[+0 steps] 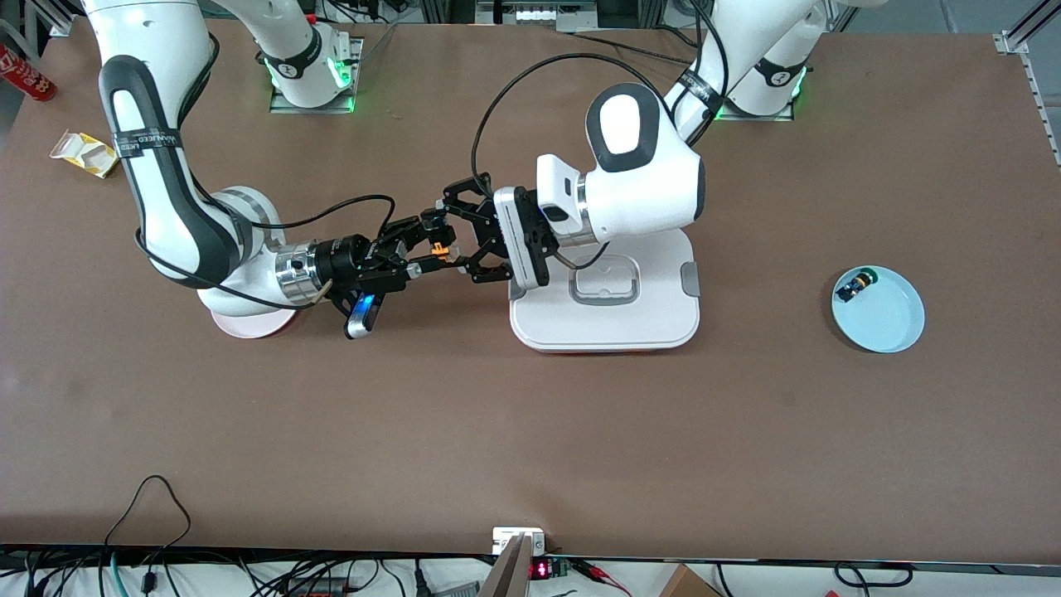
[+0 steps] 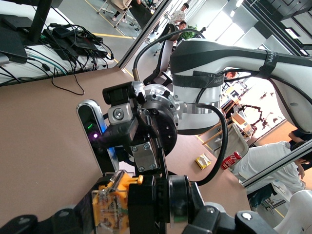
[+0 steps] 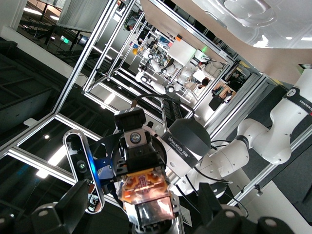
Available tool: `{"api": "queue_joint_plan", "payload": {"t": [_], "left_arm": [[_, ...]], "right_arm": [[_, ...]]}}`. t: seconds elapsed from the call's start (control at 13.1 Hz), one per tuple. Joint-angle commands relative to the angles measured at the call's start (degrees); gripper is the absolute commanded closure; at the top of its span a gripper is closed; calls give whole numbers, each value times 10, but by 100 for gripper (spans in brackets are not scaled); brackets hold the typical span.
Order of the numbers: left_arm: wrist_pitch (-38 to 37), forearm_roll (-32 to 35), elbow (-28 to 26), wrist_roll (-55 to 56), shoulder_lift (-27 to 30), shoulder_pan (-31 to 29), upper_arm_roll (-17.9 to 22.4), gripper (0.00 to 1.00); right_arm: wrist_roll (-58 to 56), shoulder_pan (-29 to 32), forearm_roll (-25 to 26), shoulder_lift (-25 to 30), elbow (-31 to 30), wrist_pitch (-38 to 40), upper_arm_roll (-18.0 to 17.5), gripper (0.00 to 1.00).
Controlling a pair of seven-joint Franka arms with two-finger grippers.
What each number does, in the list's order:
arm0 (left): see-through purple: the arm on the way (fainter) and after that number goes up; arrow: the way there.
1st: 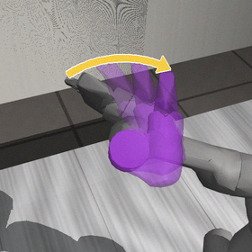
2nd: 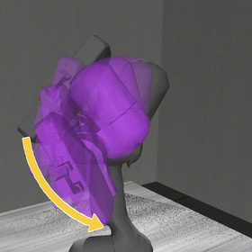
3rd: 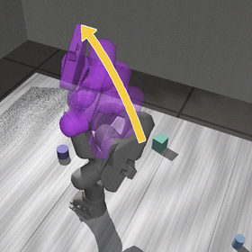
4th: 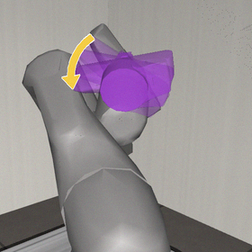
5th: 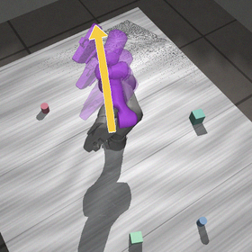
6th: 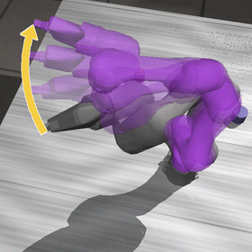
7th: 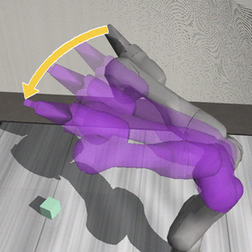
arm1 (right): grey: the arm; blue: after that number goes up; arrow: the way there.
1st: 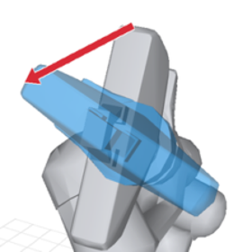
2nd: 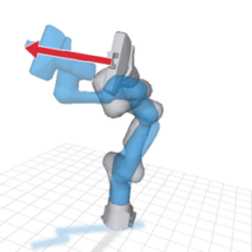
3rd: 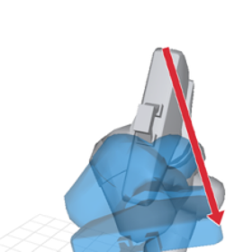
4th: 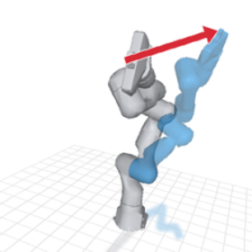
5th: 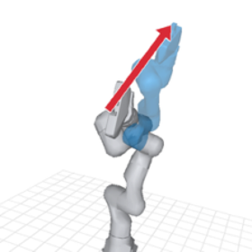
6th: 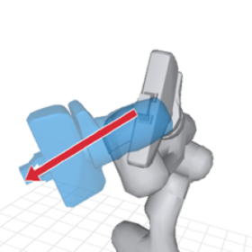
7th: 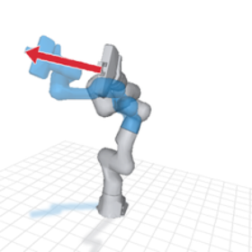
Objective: Transfer orange switch to right arm and place
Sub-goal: 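Grasp the switch with the right gripper beside the left gripper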
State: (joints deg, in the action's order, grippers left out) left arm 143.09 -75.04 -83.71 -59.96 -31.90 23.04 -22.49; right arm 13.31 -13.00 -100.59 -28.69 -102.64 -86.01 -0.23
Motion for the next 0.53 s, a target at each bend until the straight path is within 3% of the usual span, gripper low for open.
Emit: {"api": "queue_joint_plan", "payload": {"t": [0.0,0.15,0.23,0.31,0.46], "left_arm": [[6,-20,-6,-14,8,2,3,100],[6,-20,-7,-15,7,2,3,99],[6,-20,-8,-15,7,2,3,99],[7,-20,-8,-15,8,2,3,99],[6,-20,-8,-14,8,2,3,99]], "right_arm": [[3,4,7,7,-5,9,-3,7],[3,4,14,7,-3,17,-3,31],[6,8,23,7,-1,20,-2,35],[5,11,30,7,0,24,-2,51],[-1,22,40,7,2,41,-1,61]]}}
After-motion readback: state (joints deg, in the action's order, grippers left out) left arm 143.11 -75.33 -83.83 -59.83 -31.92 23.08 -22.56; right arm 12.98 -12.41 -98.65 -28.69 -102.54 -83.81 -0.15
